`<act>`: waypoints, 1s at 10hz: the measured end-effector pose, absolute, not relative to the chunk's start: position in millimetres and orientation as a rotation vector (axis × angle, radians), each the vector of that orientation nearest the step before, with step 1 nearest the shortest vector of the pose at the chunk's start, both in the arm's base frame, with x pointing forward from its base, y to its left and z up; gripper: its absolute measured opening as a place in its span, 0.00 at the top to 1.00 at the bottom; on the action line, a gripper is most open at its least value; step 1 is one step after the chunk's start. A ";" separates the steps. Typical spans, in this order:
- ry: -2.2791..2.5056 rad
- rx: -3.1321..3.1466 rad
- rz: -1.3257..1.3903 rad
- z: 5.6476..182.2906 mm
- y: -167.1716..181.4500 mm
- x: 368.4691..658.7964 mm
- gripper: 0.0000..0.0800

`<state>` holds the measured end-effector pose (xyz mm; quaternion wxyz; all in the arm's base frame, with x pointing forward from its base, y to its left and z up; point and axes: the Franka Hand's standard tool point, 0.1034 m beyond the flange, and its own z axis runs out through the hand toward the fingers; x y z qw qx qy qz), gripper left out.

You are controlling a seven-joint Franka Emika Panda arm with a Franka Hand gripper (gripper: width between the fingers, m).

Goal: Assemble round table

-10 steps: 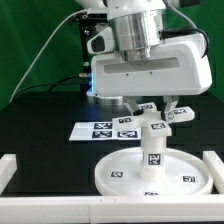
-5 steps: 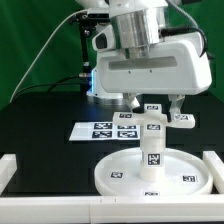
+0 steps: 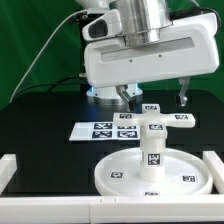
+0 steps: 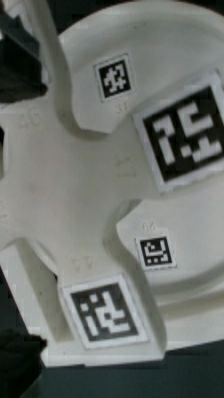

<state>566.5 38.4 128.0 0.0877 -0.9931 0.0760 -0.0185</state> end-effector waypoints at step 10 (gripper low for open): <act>-0.971 -2.922 -0.179 119.2 40.4 570.5 0.19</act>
Offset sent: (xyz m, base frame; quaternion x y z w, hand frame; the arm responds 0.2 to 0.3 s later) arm 0.0000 0.0000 0.0000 0.0000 0.0000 -0.1296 0.9916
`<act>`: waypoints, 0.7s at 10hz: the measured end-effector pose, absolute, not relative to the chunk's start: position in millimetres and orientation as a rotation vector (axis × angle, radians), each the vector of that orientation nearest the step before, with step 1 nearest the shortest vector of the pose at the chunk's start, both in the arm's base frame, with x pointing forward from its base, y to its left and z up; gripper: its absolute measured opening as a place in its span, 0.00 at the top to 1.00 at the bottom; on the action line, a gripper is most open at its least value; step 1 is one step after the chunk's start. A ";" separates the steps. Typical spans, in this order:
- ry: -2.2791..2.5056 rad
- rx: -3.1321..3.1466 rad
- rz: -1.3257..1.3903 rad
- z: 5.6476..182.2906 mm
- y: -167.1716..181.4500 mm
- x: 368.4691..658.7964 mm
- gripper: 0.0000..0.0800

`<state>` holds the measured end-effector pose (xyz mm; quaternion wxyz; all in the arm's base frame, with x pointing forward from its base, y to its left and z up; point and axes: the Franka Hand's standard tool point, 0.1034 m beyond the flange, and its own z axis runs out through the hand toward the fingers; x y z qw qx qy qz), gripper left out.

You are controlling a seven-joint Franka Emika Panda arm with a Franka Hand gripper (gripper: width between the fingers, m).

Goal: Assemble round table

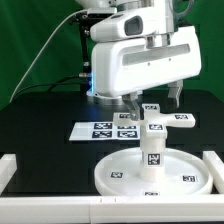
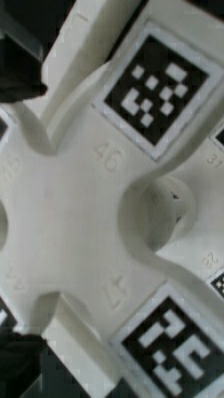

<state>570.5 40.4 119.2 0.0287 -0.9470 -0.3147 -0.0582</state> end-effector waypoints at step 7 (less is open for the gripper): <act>-0.938 -2.935 -0.158 110.8 41.3 568.3 0.19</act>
Offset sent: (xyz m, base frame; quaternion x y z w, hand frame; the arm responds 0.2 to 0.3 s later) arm -0.0002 -0.0104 -0.0087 -0.0197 -0.0327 0.0010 0.9993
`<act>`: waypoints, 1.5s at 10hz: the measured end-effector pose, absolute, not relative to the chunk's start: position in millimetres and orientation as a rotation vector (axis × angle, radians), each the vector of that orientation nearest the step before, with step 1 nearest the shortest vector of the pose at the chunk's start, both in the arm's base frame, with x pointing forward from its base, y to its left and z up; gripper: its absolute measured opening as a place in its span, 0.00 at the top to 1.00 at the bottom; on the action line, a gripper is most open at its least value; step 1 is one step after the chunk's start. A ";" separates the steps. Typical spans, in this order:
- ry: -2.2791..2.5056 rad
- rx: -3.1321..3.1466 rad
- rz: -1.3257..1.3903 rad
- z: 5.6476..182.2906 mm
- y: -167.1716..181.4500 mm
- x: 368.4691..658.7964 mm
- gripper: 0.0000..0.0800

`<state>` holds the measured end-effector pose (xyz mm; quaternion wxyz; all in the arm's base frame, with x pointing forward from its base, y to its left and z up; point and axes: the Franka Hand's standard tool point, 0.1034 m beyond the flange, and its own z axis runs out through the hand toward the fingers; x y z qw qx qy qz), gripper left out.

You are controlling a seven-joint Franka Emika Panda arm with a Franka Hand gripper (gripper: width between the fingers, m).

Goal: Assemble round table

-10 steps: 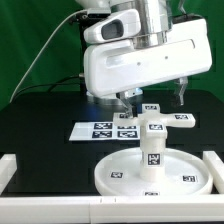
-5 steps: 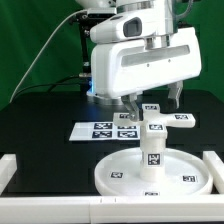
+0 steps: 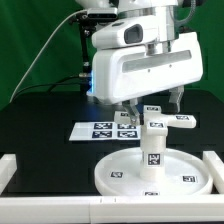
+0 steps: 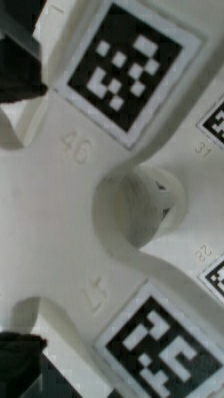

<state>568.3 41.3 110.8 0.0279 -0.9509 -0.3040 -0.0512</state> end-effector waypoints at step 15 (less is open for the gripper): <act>-1.305 -2.864 -0.178 122.1 35.0 577.9 0.65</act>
Offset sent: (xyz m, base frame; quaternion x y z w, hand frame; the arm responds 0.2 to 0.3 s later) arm 0.0000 0.0000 0.0000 0.0000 0.0000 0.0000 1.0000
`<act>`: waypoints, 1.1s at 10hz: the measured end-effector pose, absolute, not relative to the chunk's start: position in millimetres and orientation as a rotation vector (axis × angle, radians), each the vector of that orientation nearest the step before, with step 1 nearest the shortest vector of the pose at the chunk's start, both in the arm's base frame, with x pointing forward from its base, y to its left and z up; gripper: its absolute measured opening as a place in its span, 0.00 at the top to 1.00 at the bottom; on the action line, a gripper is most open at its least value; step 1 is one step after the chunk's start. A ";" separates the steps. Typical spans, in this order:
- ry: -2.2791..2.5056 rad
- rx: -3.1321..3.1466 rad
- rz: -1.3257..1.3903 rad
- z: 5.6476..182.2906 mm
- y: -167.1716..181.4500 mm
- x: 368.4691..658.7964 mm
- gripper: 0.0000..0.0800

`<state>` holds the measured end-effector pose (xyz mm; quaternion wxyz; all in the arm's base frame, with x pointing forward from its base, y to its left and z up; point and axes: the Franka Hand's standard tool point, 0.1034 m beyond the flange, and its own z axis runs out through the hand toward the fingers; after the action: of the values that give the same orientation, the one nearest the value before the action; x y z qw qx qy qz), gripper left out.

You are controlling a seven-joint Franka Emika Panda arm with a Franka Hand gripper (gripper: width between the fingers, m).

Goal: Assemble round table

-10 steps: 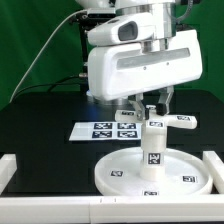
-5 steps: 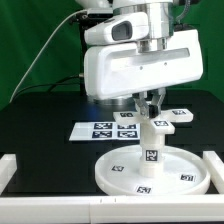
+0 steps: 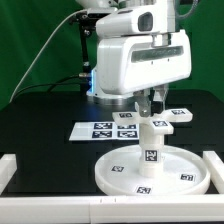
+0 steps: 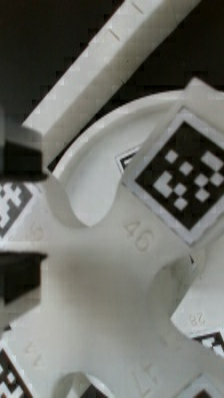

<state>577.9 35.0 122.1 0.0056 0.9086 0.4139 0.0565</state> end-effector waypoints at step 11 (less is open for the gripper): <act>1.336 2.866 0.004 118.0 39.4 558.1 0.19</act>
Offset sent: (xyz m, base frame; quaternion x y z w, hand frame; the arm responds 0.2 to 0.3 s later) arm -0.0063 -0.0035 0.0263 0.0089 -0.1070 0.0014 0.9942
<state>558.1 39.4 118.0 -0.0104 0.9063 0.4224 0.0012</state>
